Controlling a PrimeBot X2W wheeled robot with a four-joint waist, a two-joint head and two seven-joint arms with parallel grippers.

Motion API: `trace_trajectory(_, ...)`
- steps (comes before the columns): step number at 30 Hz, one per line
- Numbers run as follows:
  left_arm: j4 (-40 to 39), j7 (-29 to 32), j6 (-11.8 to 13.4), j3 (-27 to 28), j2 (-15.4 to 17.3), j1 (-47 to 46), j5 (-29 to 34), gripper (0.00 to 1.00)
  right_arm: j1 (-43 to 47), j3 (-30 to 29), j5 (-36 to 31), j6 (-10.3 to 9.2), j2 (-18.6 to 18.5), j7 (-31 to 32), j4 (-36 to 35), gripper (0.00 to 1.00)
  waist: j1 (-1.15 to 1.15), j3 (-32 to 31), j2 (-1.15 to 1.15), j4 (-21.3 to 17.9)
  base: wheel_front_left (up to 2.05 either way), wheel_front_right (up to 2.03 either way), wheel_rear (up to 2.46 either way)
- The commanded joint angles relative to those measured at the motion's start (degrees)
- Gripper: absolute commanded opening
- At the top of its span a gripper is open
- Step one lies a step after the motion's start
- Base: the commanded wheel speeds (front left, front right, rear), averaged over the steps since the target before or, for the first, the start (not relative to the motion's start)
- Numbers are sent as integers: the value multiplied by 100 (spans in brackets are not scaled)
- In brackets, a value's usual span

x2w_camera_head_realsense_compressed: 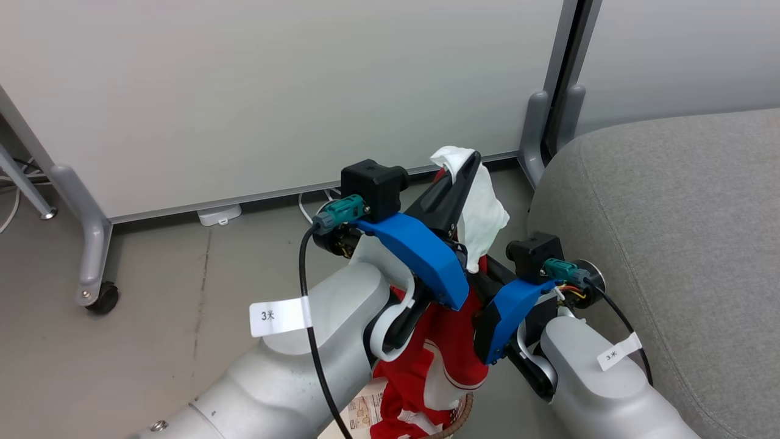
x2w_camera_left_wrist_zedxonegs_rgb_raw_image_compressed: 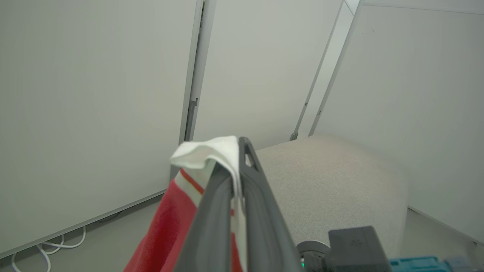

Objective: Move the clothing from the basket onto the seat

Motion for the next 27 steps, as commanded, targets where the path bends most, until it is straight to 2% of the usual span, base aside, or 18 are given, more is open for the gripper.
trace_trajectory(1, 35, -29, 17, 53, 2, -107, 32, 0, -91, 22, 44, 1, -8, -27, 7, 0, -1, -2, 0, -18, 0, 0, 0)
trace_trajectory(20, 366, -28, 1, 30, 2, -15, 114, 0, 152, -142, -140, 1, -9, -32, -390, 0, -1, -6, 0, -89, 0, 0, 0)
trace_trajectory(21, 387, -29, 18, 9, 2, -20, 137, 3, 161, -160, -146, 1, -9, -32, -397, 0, -1, -5, 0, -86, 0, 0, 0)
trace_trajectory(23, 451, -25, 46, -53, 2, -16, 161, 34, 189, -194, -165, 1, -9, -32, -424, 0, -1, -6, 0, -82, 0, 0, 0)
trace_trajectory(24, 484, -25, 49, -89, 3, -12, 185, 46, 202, -216, -172, 1, -9, -33, -440, 0, -1, -7, 0, -82, 0, 0, 0)
trace_trajectory(26, 540, -24, 51, -138, 2, 27, 244, 97, 231, -266, -174, 1, -9, -33, -486, 0, -1, -9, 0, -83, 0, 0, 0)
trace_trajectory(27, 548, -24, 45, -126, 2, 61, 281, 100, 255, -281, -177, 1, -9, -32, -506, 0, -1, -11, 0, -85, 0, 0, 0)
